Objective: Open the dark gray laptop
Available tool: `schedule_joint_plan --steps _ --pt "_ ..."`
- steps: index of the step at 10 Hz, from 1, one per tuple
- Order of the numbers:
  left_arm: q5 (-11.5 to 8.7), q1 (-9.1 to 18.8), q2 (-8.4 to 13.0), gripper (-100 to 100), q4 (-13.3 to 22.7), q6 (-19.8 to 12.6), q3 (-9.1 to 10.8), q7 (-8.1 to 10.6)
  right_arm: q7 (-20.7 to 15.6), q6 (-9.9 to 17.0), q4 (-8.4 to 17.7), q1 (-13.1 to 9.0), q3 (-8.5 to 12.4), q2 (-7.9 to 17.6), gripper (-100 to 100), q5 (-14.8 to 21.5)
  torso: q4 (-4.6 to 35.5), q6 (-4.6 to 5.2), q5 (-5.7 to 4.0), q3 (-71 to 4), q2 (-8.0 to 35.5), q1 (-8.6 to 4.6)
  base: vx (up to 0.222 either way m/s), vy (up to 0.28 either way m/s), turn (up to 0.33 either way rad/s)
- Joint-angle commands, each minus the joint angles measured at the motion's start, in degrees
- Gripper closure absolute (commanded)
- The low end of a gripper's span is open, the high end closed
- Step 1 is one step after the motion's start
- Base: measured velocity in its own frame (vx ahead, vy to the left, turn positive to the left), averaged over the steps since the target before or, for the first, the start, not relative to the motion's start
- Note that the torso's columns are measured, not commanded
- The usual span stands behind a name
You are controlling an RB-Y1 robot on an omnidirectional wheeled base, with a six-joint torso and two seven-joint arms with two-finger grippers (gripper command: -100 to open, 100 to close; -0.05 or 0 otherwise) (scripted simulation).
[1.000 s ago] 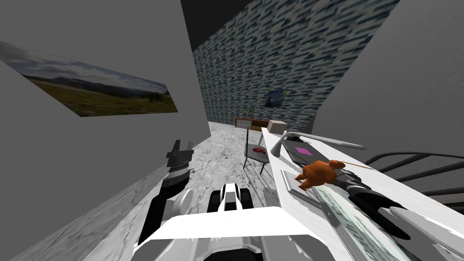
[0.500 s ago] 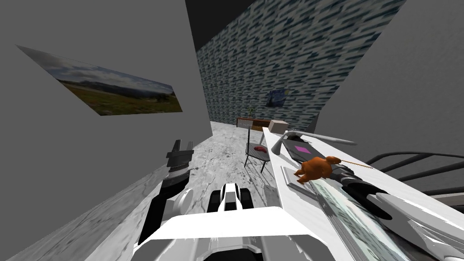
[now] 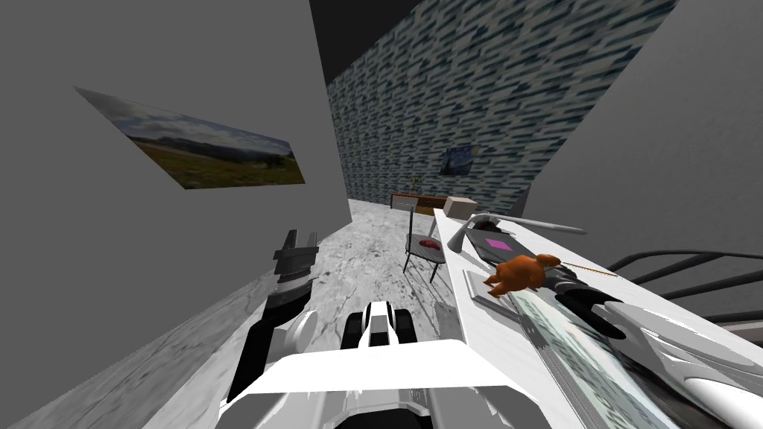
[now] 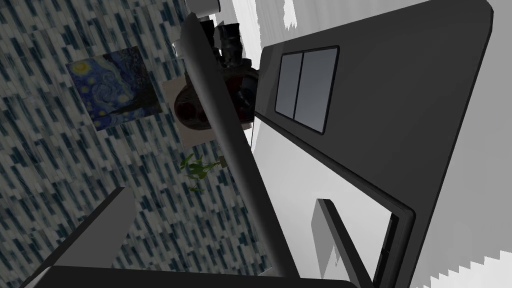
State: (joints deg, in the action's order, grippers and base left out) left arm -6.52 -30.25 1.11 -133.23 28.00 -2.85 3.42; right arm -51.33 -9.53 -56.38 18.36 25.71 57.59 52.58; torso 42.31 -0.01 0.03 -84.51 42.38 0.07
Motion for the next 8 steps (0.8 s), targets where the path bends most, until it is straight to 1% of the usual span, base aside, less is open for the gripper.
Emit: schedule_joint_plan --steps 1,2,3,4,5,6,7,8 --pt "0.0 0.0 0.0 0 0.0 0.0 0.0 0.0 -0.2 -0.5 3.7 -2.3 -0.4 0.7 -100 0.1 0.0 0.04 -0.01 0.0 0.0 -0.02 -0.033 0.02 -0.012" --pt "0.0 0.0 0.0 0 0.0 0.0 0.0 0.0 -0.3 -1.4 5.6 -4.8 -1.5 2.5 -100 0.1 0.0 0.04 -0.05 -0.1 -0.2 -0.14 -0.063 0.038 0.056" --pt "0.0 0.0 0.0 0 0.0 0.0 0.0 0.0 -0.3 -1.4 7.8 -5.6 -1.5 2.5 -100 0.1 0.0 -0.03 -0.03 -0.1 -0.1 -0.07 -0.069 0.03 0.043" --pt "0.0 0.0 0.0 0 0.0 0.0 0.0 0.0 -0.4 -2.2 9.5 -8.0 -2.7 4.4 -100 0.1 0.0 0.04 -0.03 0.0 -0.1 -0.09 -0.087 0.031 0.05" --pt "0.0 0.0 0.0 0 0.0 0.0 0.0 0.0 -0.4 -2.2 11.1 -9.0 -2.7 4.4 -100 0.1 0.0 0.0 0.01 0.0 0.0 -0.04 -0.071 0.034 0.028" --pt "0.0 0.0 0.0 0 0.0 0.0 0.0 0.0 -0.4 -2.2 12.1 -9.0 -2.7 4.4 -100 0.1 0.0 0.03 0.05 0.0 -0.1 0.01 -0.027 0.02 -0.003" --pt "0.0 0.0 0.0 0 0.0 0.0 0.0 0.0 -0.4 -3.0 14.3 -11.7 -3.8 6.2 -100 0.1 0.0 0.04 0.01 -0.1 -0.2 -0.03 -0.061 0.028 0.046" --pt "0.0 0.0 0.0 0 0.0 0.0 0.0 0.0 -0.4 -3.0 15.0 -12.3 -3.8 6.2 -100 0.1 0.0 -0.02 0.02 -0.1 -0.1 -0.02 -0.06 0.032 0.035"
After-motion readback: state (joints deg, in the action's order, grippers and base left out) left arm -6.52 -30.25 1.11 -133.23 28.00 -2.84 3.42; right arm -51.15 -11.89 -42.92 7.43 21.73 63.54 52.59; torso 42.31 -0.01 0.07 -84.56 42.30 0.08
